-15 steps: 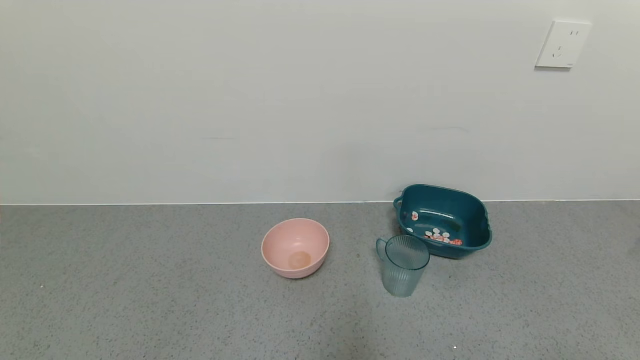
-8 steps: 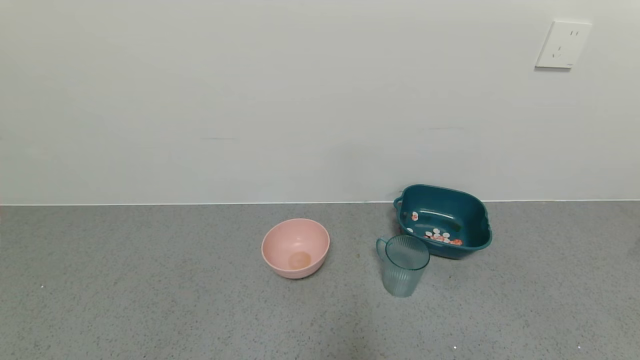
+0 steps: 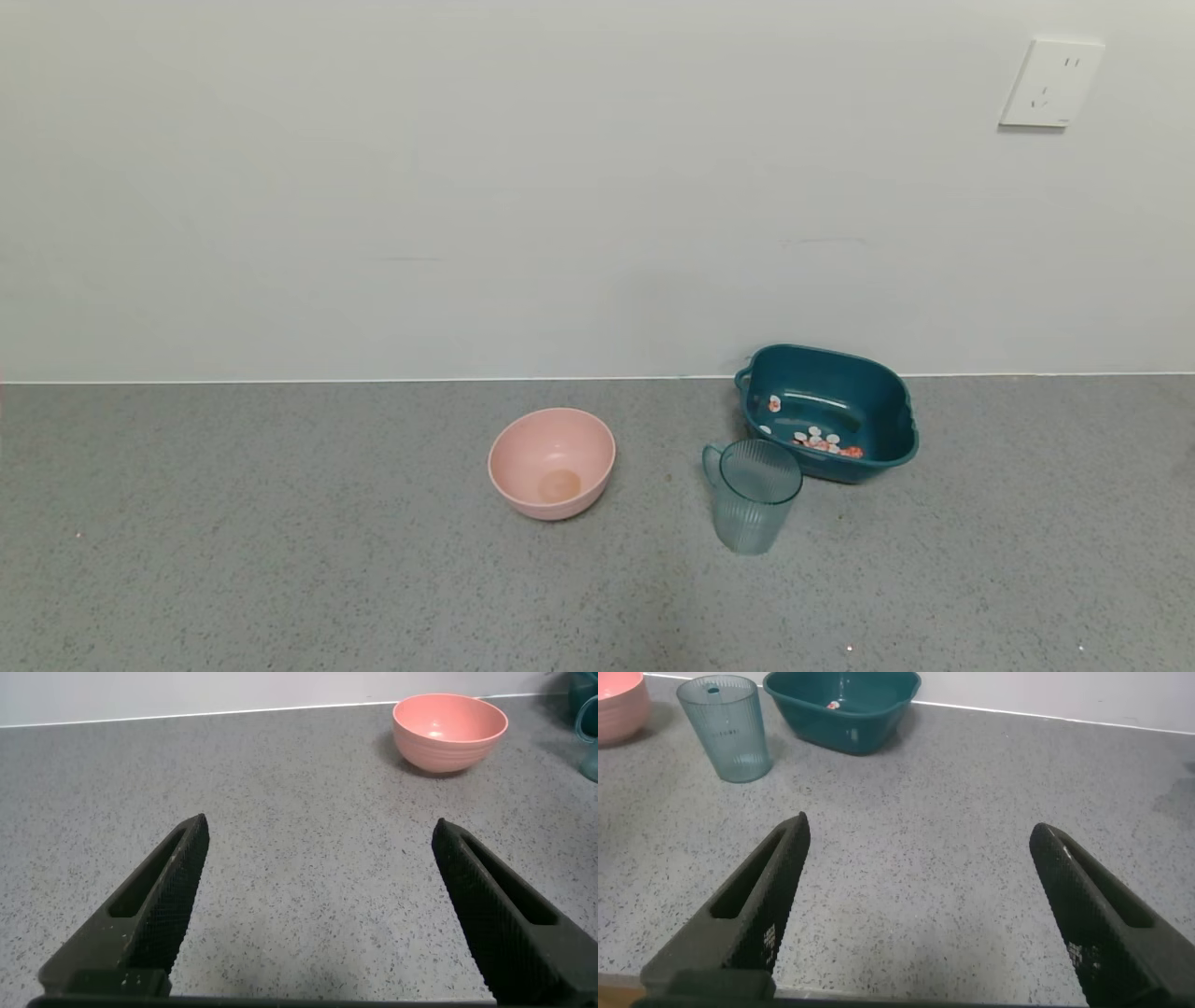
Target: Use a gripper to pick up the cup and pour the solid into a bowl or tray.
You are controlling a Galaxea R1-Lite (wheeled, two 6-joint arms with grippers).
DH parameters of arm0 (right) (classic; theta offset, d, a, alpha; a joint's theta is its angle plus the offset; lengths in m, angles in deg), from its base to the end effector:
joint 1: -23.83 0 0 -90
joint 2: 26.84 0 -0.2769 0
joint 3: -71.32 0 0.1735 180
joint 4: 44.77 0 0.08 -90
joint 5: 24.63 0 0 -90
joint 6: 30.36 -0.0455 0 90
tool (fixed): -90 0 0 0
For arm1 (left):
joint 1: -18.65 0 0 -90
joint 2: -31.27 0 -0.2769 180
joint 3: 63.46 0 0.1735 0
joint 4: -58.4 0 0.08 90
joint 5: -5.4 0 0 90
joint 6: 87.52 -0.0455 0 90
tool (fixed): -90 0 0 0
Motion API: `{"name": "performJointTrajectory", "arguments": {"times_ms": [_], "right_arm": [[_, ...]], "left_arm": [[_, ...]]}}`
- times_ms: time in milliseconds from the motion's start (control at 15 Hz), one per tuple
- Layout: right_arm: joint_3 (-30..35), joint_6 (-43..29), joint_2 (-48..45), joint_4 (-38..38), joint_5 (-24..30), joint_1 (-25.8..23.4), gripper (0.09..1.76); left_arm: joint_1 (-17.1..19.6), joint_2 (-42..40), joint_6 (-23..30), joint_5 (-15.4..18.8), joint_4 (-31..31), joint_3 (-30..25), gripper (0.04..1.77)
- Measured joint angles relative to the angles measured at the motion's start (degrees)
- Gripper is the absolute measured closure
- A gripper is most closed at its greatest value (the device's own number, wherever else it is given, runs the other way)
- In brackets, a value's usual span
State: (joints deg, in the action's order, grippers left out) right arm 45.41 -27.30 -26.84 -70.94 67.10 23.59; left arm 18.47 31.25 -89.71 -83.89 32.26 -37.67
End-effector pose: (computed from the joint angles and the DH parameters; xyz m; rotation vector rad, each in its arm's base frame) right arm 0.0046 0.0014 0.0752 -0.0533 0.0038 0.0261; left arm 0.0048 -0.0006 0.0747 0.0382 0.0055 -0.0156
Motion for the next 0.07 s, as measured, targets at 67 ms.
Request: {"name": "performJointTrajectory", "arguments": {"times_ms": [67], "right_arm": [[0.0,0.0,0.0,0.0,0.0,0.0,0.14]], "left_arm": [[0.0,0.0,0.0,0.0,0.0,0.0,0.09]]}}
